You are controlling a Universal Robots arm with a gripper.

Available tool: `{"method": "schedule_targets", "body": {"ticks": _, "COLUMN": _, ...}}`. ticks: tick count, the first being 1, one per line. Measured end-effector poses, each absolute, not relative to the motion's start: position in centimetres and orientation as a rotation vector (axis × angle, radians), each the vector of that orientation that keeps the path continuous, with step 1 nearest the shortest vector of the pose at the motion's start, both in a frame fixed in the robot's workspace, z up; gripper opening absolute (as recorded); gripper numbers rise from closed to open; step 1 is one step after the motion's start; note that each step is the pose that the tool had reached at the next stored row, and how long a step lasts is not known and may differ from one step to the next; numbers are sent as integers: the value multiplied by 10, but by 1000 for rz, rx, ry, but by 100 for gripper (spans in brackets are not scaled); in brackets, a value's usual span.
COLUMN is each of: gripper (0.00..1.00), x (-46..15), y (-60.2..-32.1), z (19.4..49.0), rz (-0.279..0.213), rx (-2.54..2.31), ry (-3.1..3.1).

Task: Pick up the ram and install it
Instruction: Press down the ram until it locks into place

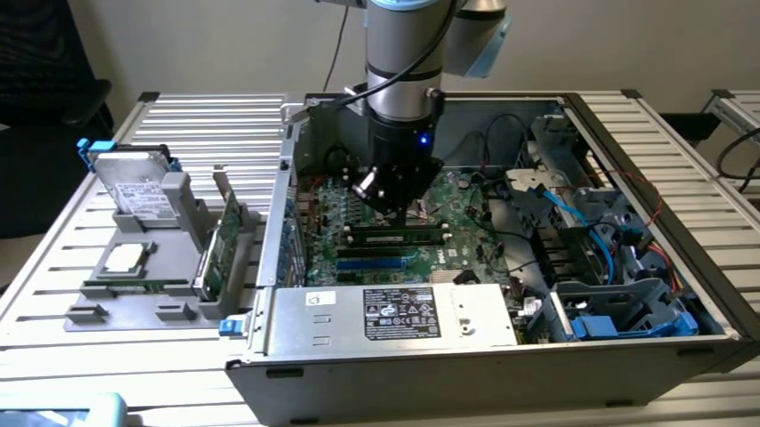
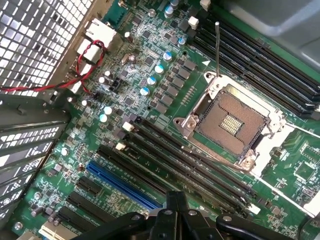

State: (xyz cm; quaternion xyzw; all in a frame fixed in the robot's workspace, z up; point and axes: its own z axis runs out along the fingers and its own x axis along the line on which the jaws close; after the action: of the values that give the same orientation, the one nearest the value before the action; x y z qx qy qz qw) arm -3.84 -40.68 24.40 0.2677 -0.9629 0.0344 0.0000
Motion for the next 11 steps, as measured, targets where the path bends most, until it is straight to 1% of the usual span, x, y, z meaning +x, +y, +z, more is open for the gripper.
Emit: {"method": "schedule_targets", "body": {"ticks": 11, "gripper": 11, "x": -38, "y": -407, "z": 244, "rz": 119, "rx": 662, "ry": -3078}}
